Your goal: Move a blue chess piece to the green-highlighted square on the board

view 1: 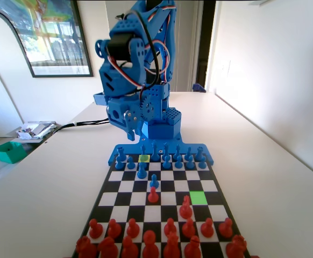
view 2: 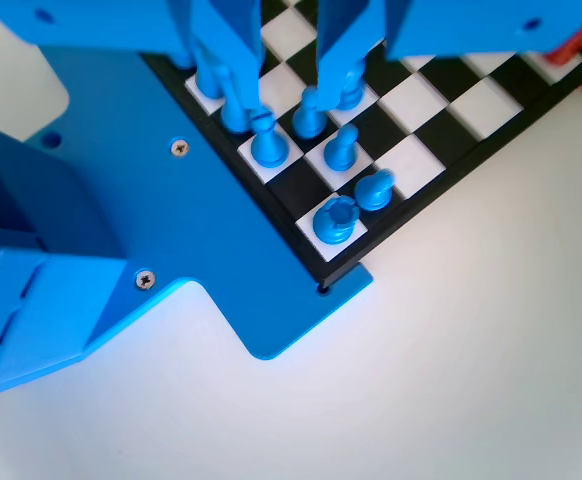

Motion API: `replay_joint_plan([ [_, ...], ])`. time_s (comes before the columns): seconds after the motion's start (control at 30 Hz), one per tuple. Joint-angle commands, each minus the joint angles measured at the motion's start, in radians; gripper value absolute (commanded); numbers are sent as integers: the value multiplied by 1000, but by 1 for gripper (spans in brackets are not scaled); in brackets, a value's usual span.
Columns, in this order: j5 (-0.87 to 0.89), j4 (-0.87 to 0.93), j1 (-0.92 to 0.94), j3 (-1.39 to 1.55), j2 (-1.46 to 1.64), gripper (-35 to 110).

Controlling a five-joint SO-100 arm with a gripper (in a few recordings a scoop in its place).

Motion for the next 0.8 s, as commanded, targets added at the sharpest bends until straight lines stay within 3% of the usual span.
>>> replay_joint_plan([
  [0.0,-167,-54,20,25,21,12],
  [0.77,-187,-144,-41,123,-6,12],
])
